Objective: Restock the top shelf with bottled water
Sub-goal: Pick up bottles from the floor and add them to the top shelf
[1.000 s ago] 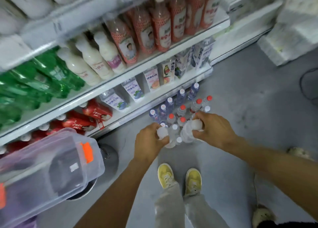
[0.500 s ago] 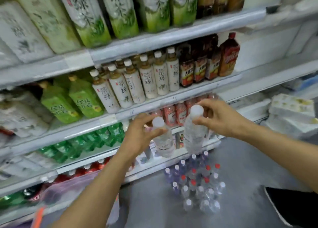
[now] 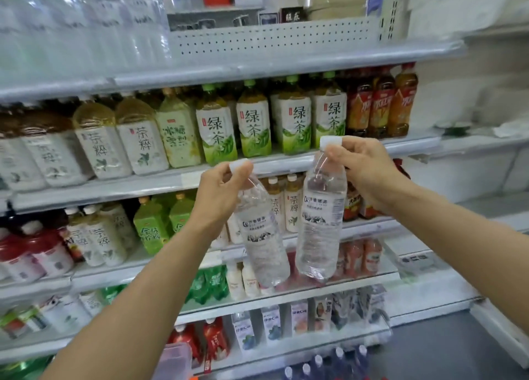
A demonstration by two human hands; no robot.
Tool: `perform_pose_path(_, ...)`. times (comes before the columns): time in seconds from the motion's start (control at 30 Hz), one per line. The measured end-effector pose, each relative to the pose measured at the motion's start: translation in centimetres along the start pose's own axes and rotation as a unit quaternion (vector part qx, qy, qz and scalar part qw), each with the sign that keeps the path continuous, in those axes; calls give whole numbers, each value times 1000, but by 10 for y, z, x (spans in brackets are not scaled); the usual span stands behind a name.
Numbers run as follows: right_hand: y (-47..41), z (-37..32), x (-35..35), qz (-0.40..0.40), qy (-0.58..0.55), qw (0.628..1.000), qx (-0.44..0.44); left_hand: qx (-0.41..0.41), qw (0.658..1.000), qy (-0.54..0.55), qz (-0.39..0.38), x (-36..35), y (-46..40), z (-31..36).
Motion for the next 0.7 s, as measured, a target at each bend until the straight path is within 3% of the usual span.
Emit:
perform_pose_path(0.17,-23,-25,-23,11,-76,997,-7,-16,999,-2,32,20,-17,21)
perform_pose_path(0.3,-44,-45,-41,-1,-71,997,9,-35,998,12,43,35,-39,40)
perform_pose_path(0.7,-176,-186,-114,0,-133,980,148,-99,990,-33,93,121,-168,119)
Point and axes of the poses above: each hand's wrist, its own y-axis away from the middle knuckle, its own x-axis out of the back of the hand, z = x × y, the point moved 8 cm from there along -y, towards the middle knuckle, and after that the axes turned 4 degrees about z, right-handed, at the moved point
